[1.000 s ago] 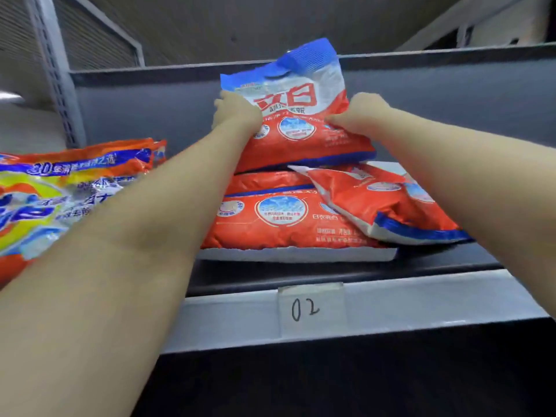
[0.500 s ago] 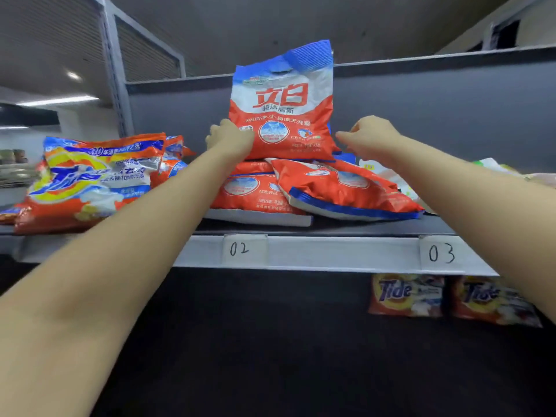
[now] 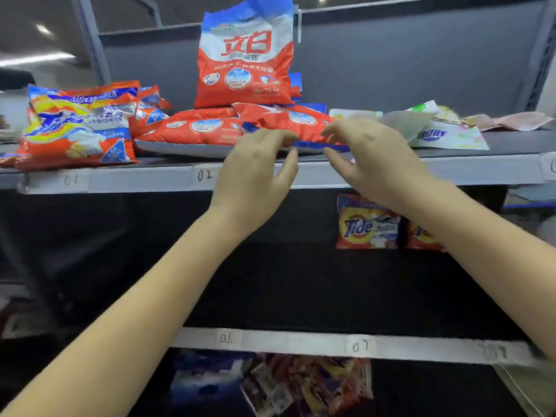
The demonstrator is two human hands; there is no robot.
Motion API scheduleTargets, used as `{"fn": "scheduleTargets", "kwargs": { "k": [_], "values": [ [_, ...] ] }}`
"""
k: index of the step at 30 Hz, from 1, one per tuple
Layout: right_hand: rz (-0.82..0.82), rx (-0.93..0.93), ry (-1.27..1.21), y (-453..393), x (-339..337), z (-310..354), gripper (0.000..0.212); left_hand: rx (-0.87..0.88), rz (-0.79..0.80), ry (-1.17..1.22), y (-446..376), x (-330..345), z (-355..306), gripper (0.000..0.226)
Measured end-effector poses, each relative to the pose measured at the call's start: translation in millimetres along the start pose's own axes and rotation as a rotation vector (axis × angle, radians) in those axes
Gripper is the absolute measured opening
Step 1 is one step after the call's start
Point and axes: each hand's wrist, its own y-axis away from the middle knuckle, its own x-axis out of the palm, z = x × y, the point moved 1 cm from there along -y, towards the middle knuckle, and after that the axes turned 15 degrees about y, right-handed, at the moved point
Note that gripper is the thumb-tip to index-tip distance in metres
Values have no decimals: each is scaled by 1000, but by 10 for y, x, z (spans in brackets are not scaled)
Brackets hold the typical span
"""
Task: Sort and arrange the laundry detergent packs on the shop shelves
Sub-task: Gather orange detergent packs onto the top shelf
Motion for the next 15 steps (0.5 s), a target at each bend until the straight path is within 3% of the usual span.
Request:
{"fn": "scheduleTargets", "kwargs": {
  "k": [4, 7, 15],
  "values": [
    [115, 21, -70, 768, 118, -39, 26, -55, 144, -1, 599, 353, -27, 41],
    [278, 75, -79, 1215, 343, -137, 27, -163, 307, 20, 871, 706, 57, 36],
    [716, 310, -40, 1723, 1188, -671, 35, -480, 654, 60, 1082, 1708, 662, 34]
  ]
}}
